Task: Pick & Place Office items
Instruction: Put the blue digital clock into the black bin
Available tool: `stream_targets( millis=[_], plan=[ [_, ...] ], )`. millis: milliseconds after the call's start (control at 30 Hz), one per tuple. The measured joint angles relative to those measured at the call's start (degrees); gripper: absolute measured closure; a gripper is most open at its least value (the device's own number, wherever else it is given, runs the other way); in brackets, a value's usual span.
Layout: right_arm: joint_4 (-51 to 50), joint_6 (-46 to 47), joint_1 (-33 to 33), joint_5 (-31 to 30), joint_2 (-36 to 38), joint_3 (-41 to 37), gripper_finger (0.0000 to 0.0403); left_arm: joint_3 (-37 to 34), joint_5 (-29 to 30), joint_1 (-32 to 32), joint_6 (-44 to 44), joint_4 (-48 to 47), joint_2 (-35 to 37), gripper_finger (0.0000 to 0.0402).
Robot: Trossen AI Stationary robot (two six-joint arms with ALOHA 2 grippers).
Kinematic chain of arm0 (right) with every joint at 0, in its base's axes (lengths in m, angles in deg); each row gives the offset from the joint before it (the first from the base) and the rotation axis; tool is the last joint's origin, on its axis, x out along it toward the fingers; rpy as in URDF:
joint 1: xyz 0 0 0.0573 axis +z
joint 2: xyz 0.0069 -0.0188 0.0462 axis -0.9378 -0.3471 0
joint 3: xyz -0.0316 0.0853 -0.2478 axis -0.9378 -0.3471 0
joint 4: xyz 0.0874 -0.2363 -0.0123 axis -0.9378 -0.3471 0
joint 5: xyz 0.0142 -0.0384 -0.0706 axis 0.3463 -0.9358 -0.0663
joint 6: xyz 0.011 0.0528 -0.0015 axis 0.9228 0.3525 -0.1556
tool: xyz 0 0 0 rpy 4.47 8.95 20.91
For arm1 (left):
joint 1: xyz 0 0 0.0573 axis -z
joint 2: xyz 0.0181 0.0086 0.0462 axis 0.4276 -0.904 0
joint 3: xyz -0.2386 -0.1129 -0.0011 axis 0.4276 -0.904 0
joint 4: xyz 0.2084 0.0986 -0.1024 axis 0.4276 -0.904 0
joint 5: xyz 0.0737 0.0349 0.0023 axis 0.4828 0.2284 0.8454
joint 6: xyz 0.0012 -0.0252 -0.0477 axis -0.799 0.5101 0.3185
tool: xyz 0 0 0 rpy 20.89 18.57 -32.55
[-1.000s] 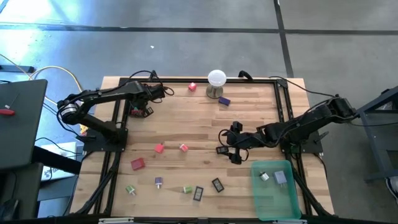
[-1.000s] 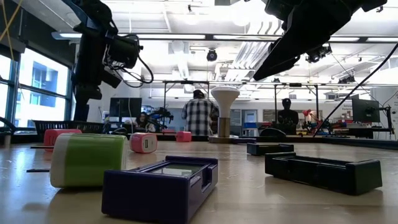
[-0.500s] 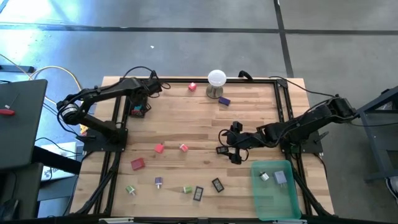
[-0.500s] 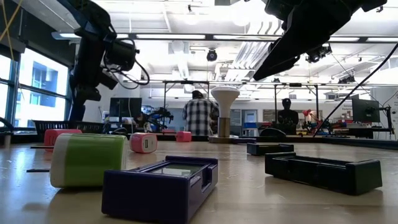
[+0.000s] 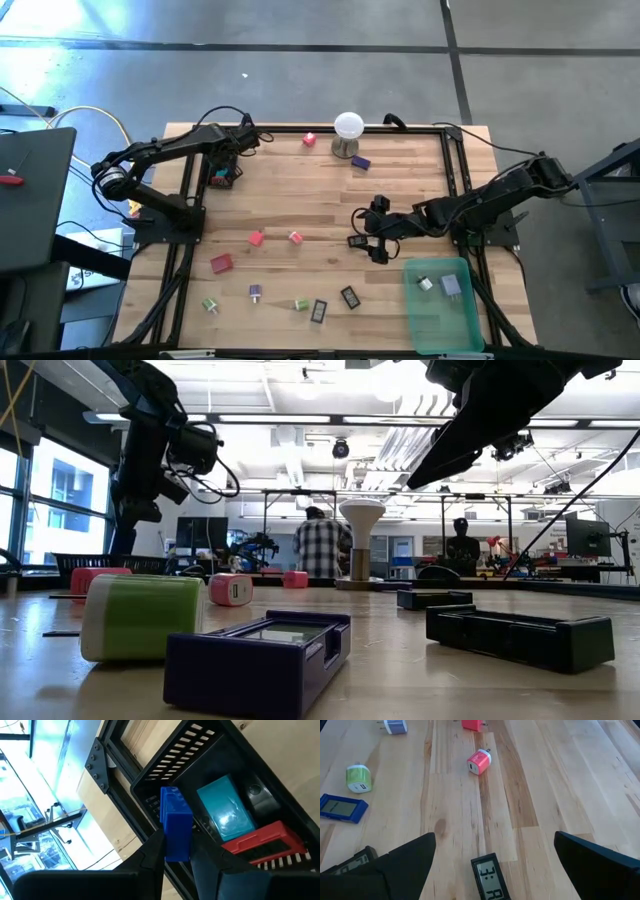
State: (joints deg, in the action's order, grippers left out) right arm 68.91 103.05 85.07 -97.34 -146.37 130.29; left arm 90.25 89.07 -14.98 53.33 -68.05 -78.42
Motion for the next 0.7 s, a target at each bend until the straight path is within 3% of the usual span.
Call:
stream_targets(
  millis=[200, 500, 700],
  plan=[
    [-0.02, 0.00, 0.00, 0.00, 0.00, 0.00, 0.0008, 0.00, -0.08, 0.00, -1.15, 0.13, 0.00, 0.0328],
    [-0.07, 0.00, 0.00, 0.00, 0.00, 0.02, 0.0008, 0.02, -0.16, 0.00, -0.85, 0.15, 0.00, 0.0270],
    [-0.08, 0.00, 0.00, 0.00, 0.00, 0.02, 0.0008, 0.00, -0.13, 0.00, -1.24, 0.14, 0.00, 0.0257]
  ],
)
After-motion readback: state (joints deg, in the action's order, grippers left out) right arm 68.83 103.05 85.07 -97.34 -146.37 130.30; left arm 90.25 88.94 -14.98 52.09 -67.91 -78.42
